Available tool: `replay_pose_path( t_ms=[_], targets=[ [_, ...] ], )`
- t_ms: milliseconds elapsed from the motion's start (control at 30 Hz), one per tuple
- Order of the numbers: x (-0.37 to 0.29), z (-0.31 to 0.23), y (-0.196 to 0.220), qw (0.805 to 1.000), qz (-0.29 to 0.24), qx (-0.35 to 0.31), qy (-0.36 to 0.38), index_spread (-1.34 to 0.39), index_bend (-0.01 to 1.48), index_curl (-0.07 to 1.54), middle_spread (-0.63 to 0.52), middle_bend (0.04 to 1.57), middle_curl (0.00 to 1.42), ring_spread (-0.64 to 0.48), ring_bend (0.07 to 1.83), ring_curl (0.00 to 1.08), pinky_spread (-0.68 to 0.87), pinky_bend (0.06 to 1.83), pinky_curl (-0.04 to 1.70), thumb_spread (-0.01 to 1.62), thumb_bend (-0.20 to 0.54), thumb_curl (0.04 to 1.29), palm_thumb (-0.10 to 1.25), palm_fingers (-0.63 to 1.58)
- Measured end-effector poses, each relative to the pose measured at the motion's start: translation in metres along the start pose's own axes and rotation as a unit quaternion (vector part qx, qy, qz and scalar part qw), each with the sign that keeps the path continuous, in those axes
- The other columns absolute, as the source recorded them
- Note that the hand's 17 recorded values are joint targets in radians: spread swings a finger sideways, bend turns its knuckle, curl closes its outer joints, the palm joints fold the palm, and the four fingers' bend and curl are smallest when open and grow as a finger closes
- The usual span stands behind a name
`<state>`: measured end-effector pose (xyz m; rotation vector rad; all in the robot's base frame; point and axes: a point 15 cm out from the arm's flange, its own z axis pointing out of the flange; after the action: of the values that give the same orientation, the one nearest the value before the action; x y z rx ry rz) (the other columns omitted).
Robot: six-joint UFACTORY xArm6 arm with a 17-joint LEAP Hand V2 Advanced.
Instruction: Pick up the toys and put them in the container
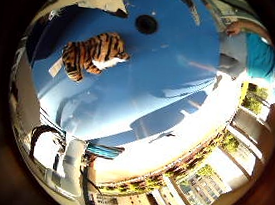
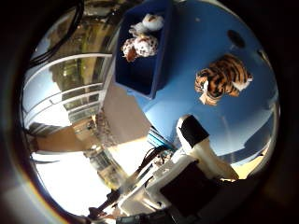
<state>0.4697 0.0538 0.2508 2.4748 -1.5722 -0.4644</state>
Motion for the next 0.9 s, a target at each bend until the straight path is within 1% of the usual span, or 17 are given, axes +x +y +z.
replay_pose_path(
  t_ms=[167,267,400,467,533,600,633,667,733,767,800,833,867,900],
  targets=[
    [0.021,0.045,-0.025,1.000,0.009,-0.021,-0.001,-0.25,0.17,0.26,0.05,0.16,0.30,0.26,0.34,0.30,0.43,0.70,0.22,1.11,-0.027,0.42,0.65,-0.01],
    [0.032,0.068,-0.030,0.999,0.012,-0.047,0.009,-0.23,0.18,0.27,0.04,0.17,0.30,0.25,0.32,0.31,0.43,0.69,0.21,1.11,-0.027,0.42,0.65,0.00],
    [0.036,0.087,-0.033,0.997,0.001,-0.076,0.034,-0.21,0.19,0.28,0.03,0.17,0.31,0.25,0.30,0.30,0.43,0.67,0.21,1.10,-0.028,0.41,0.66,0.02],
    [0.034,0.093,-0.035,0.995,-0.006,-0.087,0.048,-0.18,0.19,0.28,0.03,0.17,0.31,0.25,0.32,0.31,0.43,0.65,0.20,1.10,-0.029,0.41,0.66,0.07],
    [0.036,0.096,-0.036,0.994,-0.007,-0.094,0.063,-0.14,0.20,0.29,0.01,0.20,0.31,0.24,0.37,0.31,0.43,0.66,0.19,1.09,-0.028,0.41,0.67,0.25],
    [0.040,0.097,-0.038,0.993,-0.007,-0.093,0.073,-0.15,0.19,0.29,-0.04,0.27,0.34,0.23,0.47,0.33,0.43,0.67,0.17,1.09,-0.020,0.41,0.70,0.49],
    [0.041,0.096,-0.039,0.993,-0.008,-0.089,0.076,-0.20,0.15,0.28,-0.07,0.38,0.38,0.20,0.60,0.36,0.40,0.68,0.17,1.08,-0.020,0.41,0.72,0.70],
    [0.041,0.094,-0.041,0.993,-0.009,-0.084,0.079,-0.21,0.13,0.27,-0.08,0.43,0.40,0.19,0.66,0.38,0.40,0.68,0.17,1.07,-0.019,0.42,0.72,0.75],
    [0.042,0.088,-0.046,0.994,-0.011,-0.066,0.085,-0.27,0.09,0.24,-0.11,0.63,0.50,0.16,0.92,0.49,0.39,0.72,0.19,1.06,-0.013,0.43,0.76,0.89],
    [0.042,0.083,-0.049,0.995,-0.014,-0.053,0.089,-0.31,0.09,0.22,-0.13,0.71,0.54,0.13,1.02,0.54,0.38,0.75,0.19,1.06,-0.010,0.44,0.79,0.93],
    [0.042,0.082,-0.048,0.995,-0.015,-0.048,0.090,-0.33,0.11,0.21,-0.14,0.73,0.56,0.12,1.06,0.55,0.38,0.77,0.20,1.06,-0.011,0.44,0.80,0.92],
    [0.041,0.081,-0.047,0.995,-0.016,-0.044,0.091,-0.36,0.18,0.21,-0.16,0.78,0.60,0.09,1.13,0.60,0.38,0.83,0.22,1.05,-0.010,0.45,0.82,0.98],
    [0.041,0.080,-0.046,0.995,-0.017,-0.035,0.094,-0.40,0.19,0.21,-0.18,0.82,0.63,0.07,1.17,0.63,0.38,0.88,0.23,1.05,-0.006,0.46,0.84,0.99],
    [0.041,0.078,-0.047,0.995,-0.018,-0.024,0.096,-0.44,0.21,0.20,-0.19,0.87,0.67,0.05,1.20,0.65,0.37,0.97,0.26,1.04,0.002,0.48,0.88,1.06]
  ],
)
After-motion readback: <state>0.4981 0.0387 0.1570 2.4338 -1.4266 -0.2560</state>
